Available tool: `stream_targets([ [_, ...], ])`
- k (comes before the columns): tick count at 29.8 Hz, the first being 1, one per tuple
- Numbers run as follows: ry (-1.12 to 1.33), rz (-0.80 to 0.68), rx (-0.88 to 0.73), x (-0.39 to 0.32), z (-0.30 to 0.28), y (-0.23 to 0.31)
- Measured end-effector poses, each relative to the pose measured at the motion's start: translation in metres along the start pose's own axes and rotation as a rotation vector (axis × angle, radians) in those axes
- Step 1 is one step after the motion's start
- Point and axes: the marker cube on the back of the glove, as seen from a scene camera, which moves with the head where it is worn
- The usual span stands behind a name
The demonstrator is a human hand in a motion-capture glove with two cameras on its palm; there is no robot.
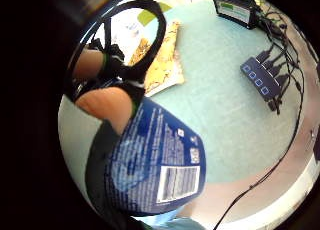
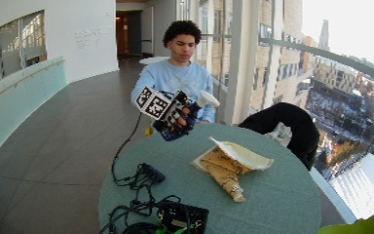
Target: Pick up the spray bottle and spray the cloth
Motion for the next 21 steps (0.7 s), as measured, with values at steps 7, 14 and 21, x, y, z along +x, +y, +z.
stream_targets([
  [7, 0.08, 0.05, -0.07, -0.008, 0.015, -0.016],
  [14, 0.12, 0.085, -0.091, -0.004, 0.023, -0.02],
  [21, 0.149, 0.107, -0.089, -0.003, 0.02, -0.018],
])
